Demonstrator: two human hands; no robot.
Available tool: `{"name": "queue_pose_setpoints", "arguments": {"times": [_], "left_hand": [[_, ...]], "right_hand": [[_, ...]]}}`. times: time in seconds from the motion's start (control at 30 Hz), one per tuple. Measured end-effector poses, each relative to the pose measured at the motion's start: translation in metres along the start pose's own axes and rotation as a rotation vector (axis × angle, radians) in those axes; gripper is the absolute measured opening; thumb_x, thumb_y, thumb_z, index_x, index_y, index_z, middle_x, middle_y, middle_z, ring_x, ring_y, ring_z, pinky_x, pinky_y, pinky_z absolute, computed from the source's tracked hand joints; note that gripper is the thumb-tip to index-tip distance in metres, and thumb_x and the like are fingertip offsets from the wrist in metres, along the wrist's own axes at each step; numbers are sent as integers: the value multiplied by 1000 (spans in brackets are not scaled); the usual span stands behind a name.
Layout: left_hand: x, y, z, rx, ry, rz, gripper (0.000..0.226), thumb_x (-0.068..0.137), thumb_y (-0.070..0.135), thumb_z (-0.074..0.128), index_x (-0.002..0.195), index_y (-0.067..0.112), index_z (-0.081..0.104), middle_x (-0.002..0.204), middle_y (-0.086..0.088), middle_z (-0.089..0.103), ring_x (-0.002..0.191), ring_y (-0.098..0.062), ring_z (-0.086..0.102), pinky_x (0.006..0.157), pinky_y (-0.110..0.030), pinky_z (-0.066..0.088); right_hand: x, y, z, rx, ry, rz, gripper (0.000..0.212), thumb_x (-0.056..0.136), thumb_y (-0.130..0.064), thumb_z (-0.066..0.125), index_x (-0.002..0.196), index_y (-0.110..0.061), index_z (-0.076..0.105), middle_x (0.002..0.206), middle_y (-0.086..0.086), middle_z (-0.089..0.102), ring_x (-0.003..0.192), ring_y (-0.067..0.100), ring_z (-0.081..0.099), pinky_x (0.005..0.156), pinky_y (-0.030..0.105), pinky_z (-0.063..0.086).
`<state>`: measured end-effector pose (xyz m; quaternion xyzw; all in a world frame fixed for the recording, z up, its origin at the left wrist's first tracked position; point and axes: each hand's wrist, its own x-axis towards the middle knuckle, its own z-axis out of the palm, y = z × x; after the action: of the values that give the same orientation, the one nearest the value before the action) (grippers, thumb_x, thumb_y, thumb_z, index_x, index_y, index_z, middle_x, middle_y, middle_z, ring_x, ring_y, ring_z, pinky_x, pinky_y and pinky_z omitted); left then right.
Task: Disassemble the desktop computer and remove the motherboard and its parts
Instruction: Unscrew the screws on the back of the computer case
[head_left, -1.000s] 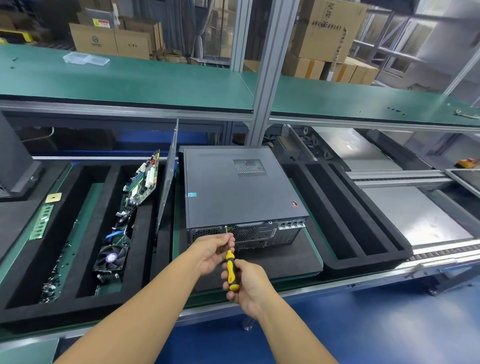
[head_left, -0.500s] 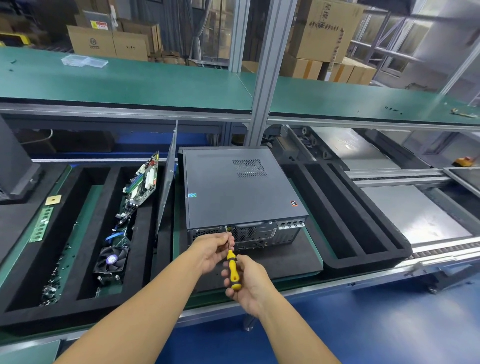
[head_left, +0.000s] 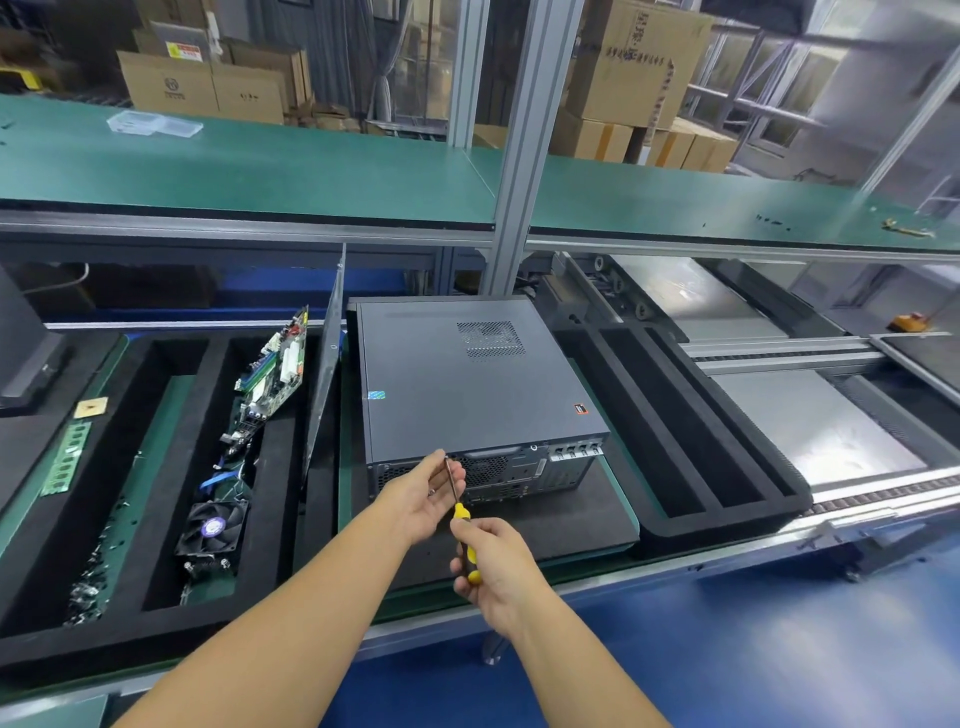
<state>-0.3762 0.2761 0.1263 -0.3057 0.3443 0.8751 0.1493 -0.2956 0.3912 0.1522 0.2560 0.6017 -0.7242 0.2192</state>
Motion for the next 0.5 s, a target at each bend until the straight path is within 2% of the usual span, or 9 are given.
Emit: {"name": "queue_pose_setpoints", "arguments": {"times": [0.13,0.23,0.37,0.43,0.5], "left_hand": [[3,-1,1,37,43,31,18,94,17,66,96,-1,67,77,-11,72,69,-18,70,54,-26,58],[4,-2,3,74,55,37,18,95,17,65,95,0,67,80,-11,70,73,-18,68,59,-28,58],[1,-2,0,55,-9,31,15,98,13,60,90,2,66,75,-9,69,72,-19,66,66,-32,56],[-2,0,-2,-1,-35,4,15,97,11,55,87,4,64,73,-8,64,67,-17,62,63,-30,57],[-4,2,-5,-68,-14,-25,19,94,10,47,81,6,60,69,-6,58,61,-16,55,56,-29,54]], "right_hand": [[1,0,-3,-20,-2,-6,17,94,-21,66,107,-12,61,81,7,58,55,12,56,47,24,46],[0,0,-5,-59,3,-18,17,94,-22,65,107,-12,61,79,5,58,54,11,54,46,24,44],[-2,-1,-14,-100,-8,-28,14,94,-25,58,99,-12,57,70,0,52,48,9,40,41,23,26],[-3,-1,-20,-72,-52,-60,9,92,-24,54,91,-15,52,67,-1,49,48,9,32,42,24,17],[-4,-1,-26,27,-86,-149,6,91,-20,51,89,-15,49,65,0,48,46,11,28,41,24,13]]}}
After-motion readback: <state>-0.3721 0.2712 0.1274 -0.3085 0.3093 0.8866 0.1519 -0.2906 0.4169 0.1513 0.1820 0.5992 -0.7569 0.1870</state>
